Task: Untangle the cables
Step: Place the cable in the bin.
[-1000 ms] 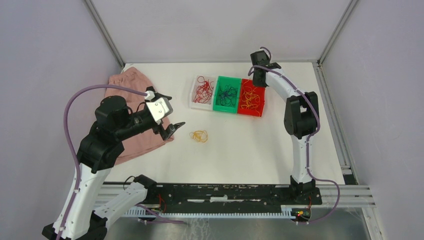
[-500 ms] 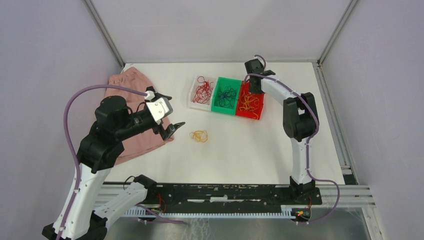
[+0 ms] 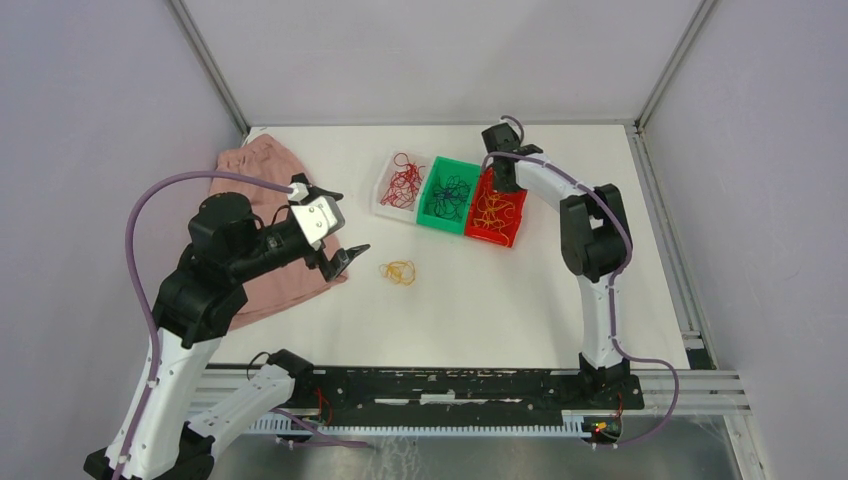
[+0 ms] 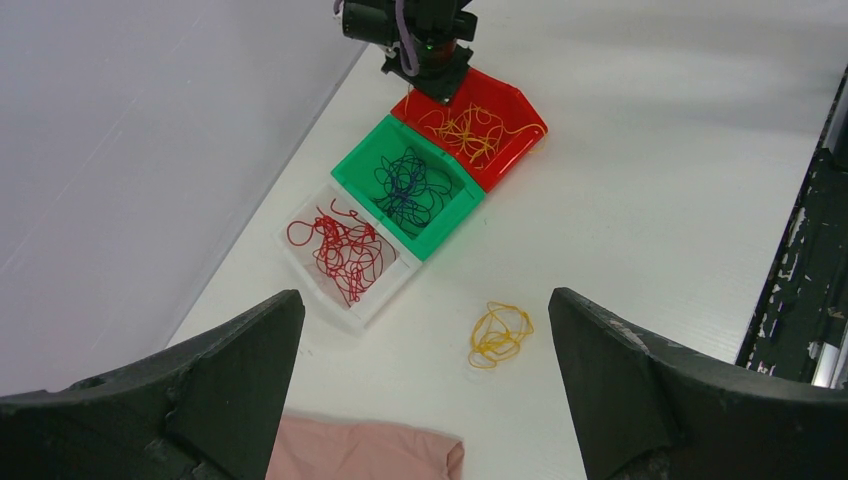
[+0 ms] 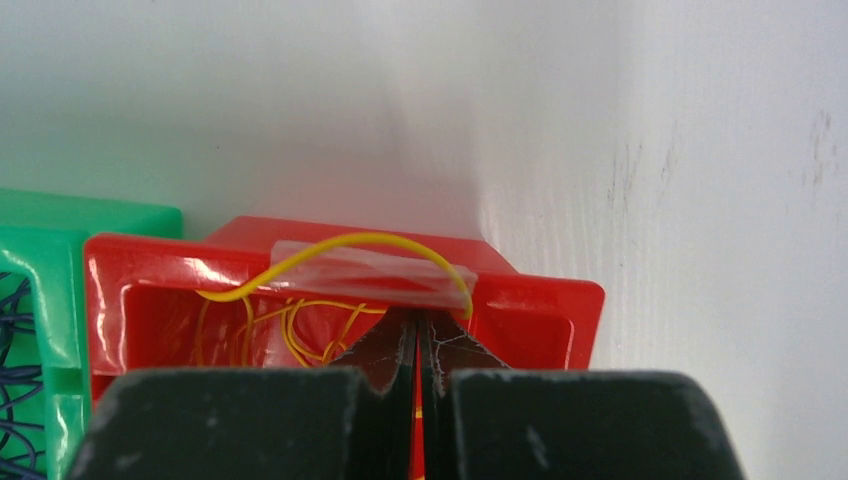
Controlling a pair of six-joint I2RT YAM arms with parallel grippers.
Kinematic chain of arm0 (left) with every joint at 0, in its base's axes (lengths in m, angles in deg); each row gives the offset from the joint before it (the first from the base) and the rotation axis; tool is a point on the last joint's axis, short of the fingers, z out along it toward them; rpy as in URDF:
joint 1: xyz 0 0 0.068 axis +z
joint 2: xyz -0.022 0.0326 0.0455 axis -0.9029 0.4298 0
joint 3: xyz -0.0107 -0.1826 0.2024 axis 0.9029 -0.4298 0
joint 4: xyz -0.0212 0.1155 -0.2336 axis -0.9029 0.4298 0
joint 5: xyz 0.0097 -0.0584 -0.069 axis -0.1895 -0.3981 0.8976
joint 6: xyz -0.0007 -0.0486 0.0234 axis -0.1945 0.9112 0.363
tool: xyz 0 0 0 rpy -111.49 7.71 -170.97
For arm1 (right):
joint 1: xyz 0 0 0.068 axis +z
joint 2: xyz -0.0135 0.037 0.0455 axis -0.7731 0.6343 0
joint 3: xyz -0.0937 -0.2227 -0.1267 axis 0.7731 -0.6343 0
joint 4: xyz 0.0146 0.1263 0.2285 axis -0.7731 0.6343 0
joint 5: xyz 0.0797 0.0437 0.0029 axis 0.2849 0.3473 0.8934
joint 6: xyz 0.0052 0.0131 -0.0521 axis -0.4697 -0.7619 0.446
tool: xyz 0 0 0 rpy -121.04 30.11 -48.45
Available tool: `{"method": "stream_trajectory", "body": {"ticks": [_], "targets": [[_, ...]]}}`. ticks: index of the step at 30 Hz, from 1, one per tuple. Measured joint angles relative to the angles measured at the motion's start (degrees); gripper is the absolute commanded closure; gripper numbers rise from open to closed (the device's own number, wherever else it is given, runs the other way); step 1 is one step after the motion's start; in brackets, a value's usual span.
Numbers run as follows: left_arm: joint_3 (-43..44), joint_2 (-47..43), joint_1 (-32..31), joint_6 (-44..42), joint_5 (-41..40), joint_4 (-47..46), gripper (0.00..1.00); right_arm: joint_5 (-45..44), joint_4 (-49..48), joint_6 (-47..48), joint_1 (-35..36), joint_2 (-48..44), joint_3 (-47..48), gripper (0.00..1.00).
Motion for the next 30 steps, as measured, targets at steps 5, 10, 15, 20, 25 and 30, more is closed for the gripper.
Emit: {"method": "stream_trajectory", "body": {"ticks": [5,10,15,20,25,30], "targets": [[-0.04,0.00,0.00,0.00,0.02,0.00,0.01,-1.38,1.29,1.49,0.85,3.43,2.10,1.00],[-0.04,0.00,0.00,0.00,0.00,0.00,0.01,-2.89,2.73,2.95,1.29,5.44,4.00,0.97],[-0.04,0.00,0.00,0.00,0.02,0.00,0.01,-2.62,3.30,2.75,1.14,5.38,4.02,0.67],[-0.04,0.00,0.00,0.00,0.02,0.00,0.01,-0.37,6.36,2.73,0.57,3.19,4.24,0.68],[-0.04,0.00,0.00,0.00,0.02,0.00,0.01,3.23,8.52,2.64,0.00,-3.54,4.66,0.66],[-0.04,0.00,0.00,-0.02,0.00,0.00,0.01,6.84,9.27,2.71,-0.22,-8.63,7.56,0.64]]}}
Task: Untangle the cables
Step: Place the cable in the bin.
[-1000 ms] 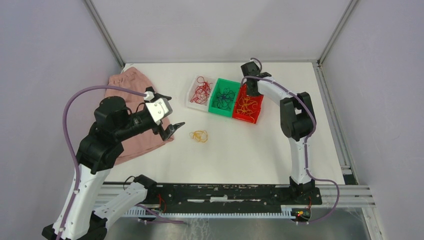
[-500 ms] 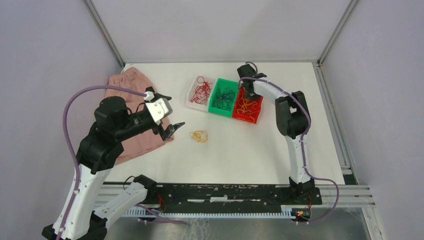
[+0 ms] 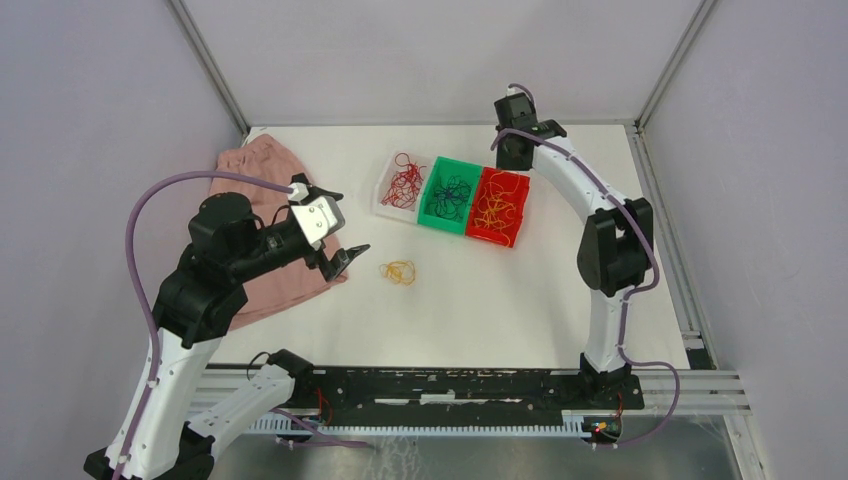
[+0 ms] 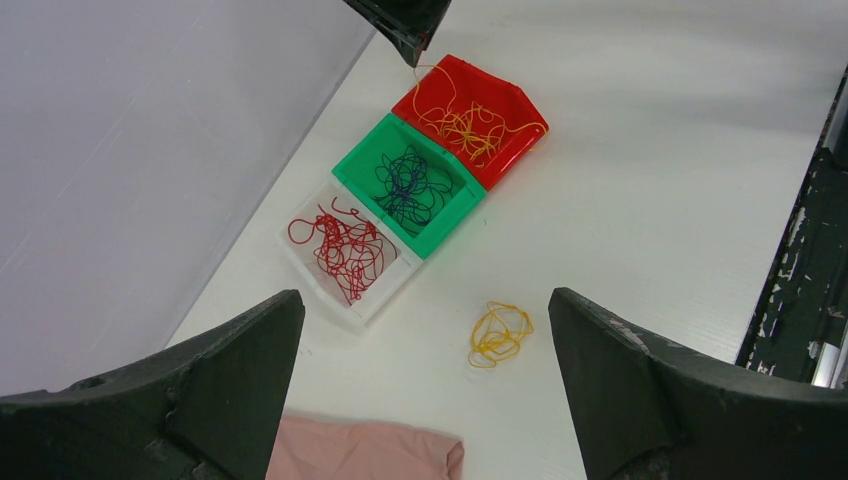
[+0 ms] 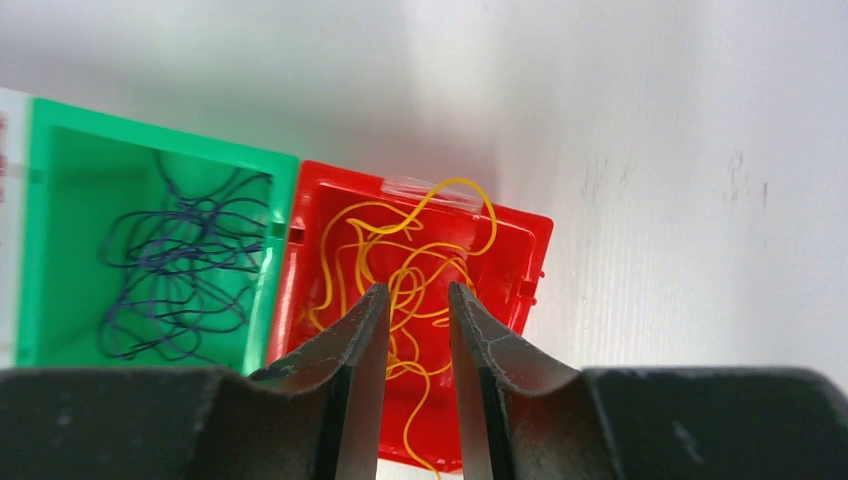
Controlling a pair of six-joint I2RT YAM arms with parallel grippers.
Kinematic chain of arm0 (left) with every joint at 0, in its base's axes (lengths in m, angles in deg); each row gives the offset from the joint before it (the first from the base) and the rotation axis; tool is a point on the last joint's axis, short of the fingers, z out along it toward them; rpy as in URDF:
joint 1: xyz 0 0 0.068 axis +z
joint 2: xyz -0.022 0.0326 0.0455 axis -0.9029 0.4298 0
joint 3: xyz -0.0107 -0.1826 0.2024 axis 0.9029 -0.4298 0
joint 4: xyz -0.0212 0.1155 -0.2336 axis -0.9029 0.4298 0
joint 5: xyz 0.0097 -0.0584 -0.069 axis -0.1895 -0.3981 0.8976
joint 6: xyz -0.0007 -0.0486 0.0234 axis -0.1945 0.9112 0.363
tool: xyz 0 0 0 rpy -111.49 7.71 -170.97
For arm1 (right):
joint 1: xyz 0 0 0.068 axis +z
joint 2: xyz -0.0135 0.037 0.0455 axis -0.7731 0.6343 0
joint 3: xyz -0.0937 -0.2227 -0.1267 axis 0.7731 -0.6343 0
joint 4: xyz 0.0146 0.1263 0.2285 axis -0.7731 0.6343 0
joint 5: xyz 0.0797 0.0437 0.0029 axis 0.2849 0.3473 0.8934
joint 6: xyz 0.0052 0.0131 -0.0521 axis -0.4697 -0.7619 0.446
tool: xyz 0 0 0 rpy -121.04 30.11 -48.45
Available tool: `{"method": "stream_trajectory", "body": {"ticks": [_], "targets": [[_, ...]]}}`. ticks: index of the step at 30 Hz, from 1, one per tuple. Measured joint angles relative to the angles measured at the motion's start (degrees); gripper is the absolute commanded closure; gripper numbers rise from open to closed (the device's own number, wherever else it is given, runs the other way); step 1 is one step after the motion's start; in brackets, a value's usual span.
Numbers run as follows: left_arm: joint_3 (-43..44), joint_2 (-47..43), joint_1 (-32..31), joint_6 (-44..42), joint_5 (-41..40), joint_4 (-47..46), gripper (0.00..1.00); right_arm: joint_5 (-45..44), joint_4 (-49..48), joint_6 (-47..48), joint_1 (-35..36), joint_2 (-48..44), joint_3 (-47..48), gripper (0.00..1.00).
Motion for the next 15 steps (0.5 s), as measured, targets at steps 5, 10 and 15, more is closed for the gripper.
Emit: {"method": "stream_trajectory", "body": {"ticks": [5,10,15], "targets": [[0.00,0.00,0.00,0.00,0.00,0.00,0.01,1.36,0.37,-0.24,0.00,0.33,2.12,0.60],[0.00,0.02,0.00,-0.02,0.00,0.02,0.01,1.03,2.05,-0.85,-0.02,6.58,10.08,0.48],[0.00,0.07,0.00,-0.09,0.00,0.02,0.01,1.09,3.17,-0.57,-1.14,11.96,16.35,0.32]]}}
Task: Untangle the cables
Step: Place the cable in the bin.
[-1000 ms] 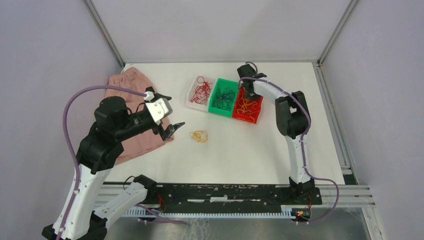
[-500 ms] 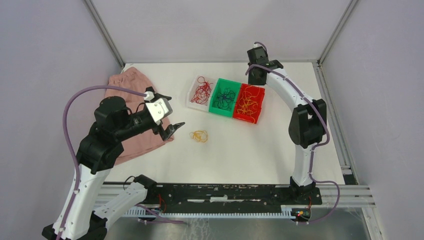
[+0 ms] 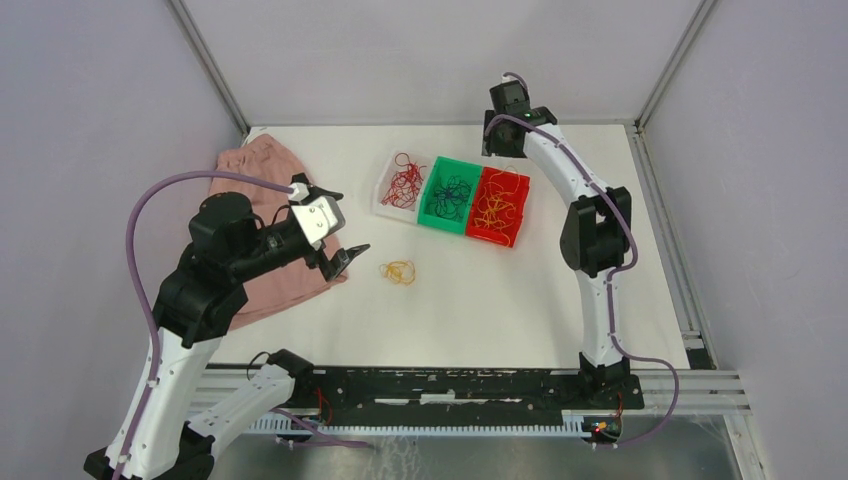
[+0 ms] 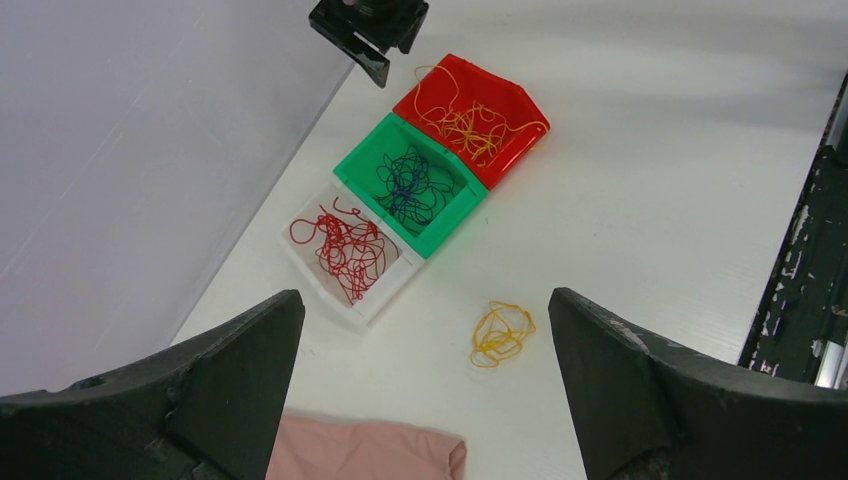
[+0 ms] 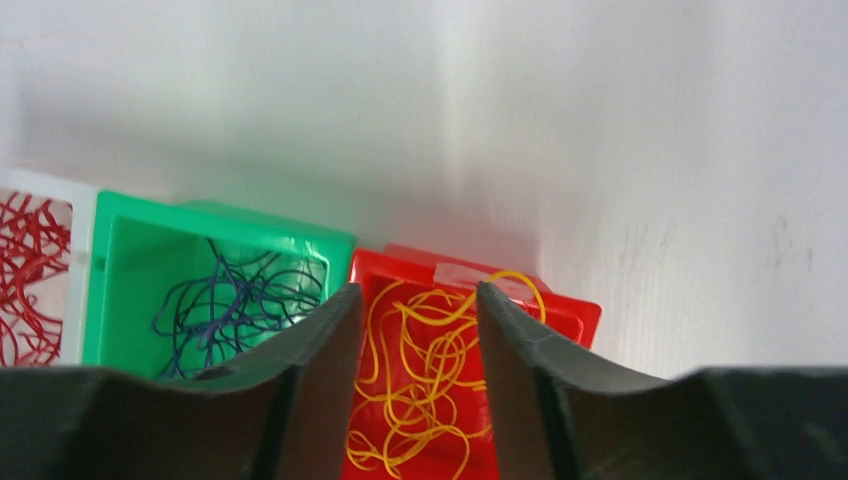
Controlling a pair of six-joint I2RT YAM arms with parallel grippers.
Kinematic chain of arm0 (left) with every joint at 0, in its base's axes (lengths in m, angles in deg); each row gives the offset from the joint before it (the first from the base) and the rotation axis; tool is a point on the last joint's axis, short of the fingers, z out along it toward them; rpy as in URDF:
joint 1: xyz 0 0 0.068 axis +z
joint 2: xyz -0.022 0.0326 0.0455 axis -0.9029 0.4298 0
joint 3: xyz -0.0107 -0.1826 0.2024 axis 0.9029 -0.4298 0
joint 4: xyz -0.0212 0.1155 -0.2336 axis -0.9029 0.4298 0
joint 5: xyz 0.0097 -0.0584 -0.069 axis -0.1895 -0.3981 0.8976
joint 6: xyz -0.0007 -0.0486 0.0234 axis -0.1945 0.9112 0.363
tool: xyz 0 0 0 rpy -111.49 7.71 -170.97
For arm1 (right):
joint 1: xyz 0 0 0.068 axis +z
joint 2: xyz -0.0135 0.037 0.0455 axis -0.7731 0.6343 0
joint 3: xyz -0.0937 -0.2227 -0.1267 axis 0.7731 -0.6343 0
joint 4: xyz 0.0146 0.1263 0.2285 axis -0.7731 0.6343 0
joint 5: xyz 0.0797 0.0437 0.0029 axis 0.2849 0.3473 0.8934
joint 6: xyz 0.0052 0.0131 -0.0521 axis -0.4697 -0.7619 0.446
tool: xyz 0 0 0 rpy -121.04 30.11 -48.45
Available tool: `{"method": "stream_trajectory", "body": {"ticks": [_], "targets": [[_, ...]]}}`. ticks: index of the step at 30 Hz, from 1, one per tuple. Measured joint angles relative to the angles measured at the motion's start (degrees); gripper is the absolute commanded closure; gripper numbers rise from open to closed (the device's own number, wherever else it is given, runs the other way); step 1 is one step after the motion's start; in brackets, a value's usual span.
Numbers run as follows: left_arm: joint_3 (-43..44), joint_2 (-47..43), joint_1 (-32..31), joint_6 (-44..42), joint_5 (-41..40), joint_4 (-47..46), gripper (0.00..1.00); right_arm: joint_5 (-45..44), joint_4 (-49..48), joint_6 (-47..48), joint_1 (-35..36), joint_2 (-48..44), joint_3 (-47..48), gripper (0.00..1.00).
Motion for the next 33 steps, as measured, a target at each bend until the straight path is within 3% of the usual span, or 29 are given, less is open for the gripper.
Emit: {"method": "stream_trajectory", "body": {"ticks": [3,12,19,23,30,33], "targets": [[0.00,0.00,0.00,-0.52,-0.02,0.00,0.01,3.26,-0.11,0.63,-1.90,0.61,0.11,0.31],[0.00,0.61,0.00,-2.10,-0.02,0.00,0.01,24.41,-4.24,-0.33,-11.56,1.40,-2.62,0.32],[0.00,0.70,0.00,-2.32,-0.02,0.02,0.01,33.86,-5.33,-1.90,-12.33,3.19,-3.91,0.34],[0.00,0.68,0.00,-2.51,-0.02,0.02,0.01,38.21,-5.38,-3.06,-12.13,4.44,-4.33,0.43],[0.00,0.31,0.00,-2.56,-0.02,0.02,0.01,40.35,-8.15,-4.63,-12.79,4.72,-7.41,0.72],[0.00,0.15,0.00,-2.56,-0.02,0.02,0.01,40.44,-9.53,-5.53,-13.18,4.07,-9.81,0.75]]}}
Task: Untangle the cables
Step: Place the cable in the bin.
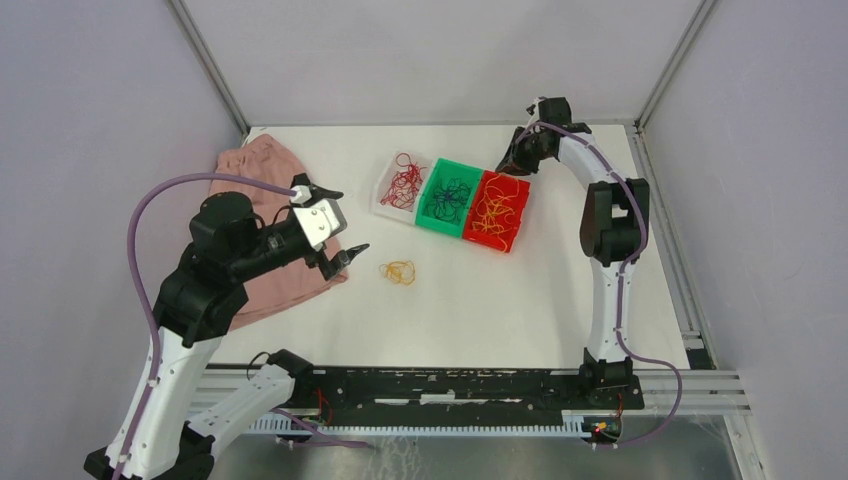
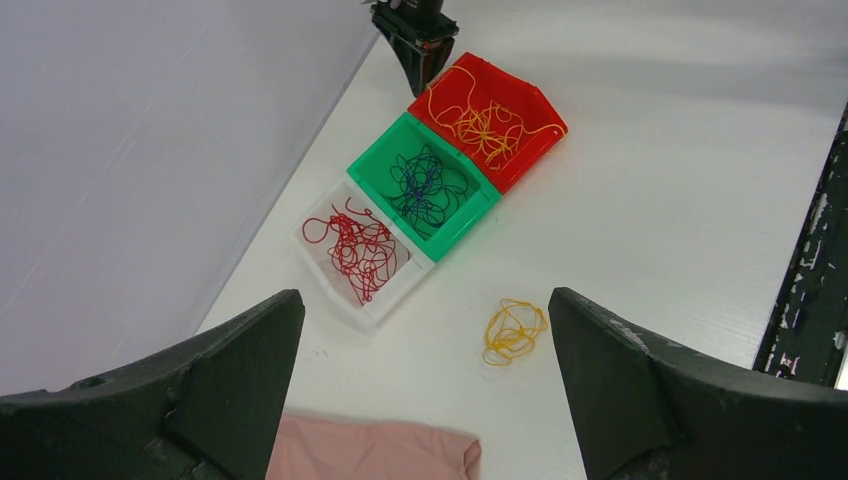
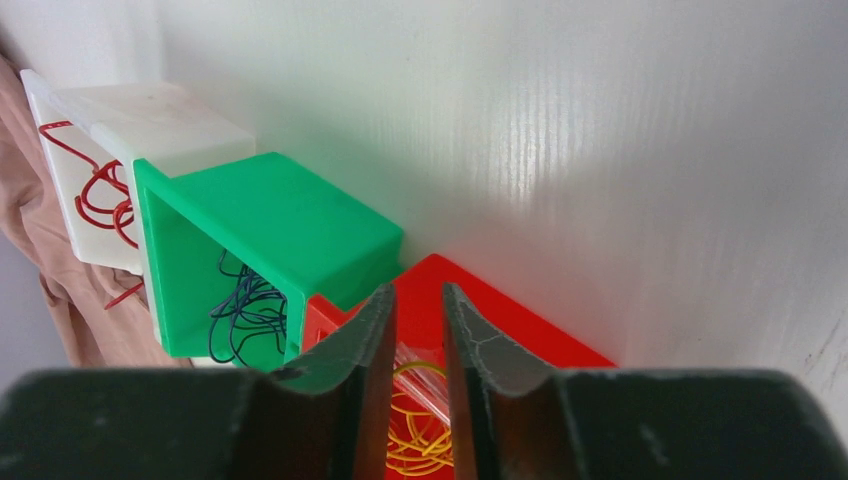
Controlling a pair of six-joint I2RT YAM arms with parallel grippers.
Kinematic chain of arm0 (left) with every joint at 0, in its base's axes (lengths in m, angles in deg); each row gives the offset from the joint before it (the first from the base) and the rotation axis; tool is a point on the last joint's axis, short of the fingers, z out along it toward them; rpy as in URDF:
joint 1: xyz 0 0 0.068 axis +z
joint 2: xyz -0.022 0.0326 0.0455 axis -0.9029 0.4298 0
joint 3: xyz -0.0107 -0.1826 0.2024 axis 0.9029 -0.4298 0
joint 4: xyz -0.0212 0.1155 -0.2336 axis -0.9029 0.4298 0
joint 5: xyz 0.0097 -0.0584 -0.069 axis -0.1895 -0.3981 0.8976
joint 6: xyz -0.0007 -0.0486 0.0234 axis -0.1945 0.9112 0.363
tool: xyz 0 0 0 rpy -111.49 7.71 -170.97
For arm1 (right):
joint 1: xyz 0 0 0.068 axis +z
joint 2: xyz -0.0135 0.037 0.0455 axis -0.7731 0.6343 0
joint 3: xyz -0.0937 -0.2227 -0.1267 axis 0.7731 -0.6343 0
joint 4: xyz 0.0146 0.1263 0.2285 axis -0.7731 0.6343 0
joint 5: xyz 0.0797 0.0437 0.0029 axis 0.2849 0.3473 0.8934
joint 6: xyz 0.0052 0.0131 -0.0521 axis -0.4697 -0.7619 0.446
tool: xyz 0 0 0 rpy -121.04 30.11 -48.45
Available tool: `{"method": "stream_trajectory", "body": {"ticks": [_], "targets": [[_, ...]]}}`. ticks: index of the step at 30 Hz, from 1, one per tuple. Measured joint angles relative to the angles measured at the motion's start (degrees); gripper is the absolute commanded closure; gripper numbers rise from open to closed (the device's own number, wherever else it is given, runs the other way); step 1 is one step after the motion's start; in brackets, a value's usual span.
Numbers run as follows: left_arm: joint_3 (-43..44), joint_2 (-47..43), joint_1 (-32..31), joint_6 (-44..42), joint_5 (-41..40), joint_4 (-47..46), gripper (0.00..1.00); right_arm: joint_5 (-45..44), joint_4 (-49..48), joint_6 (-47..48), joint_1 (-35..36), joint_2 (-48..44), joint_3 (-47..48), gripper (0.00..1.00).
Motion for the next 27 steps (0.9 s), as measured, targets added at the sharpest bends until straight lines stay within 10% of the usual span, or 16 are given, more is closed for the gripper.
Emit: {"method": "stream_trajectory", "body": {"ticks": [17,27], "targets": [[0.00,-0.35,0.00,0.00,0.00,0.00,0.01,-1.97,-7.56,-1.03,-0.11,-11.98,-10.29,0.87],[0.00,-0.44,0.00,0.00,0.02,0.00,0.01,-10.56,-7.56,1.20,3.21,-17.16,-19.21,0.57]]}}
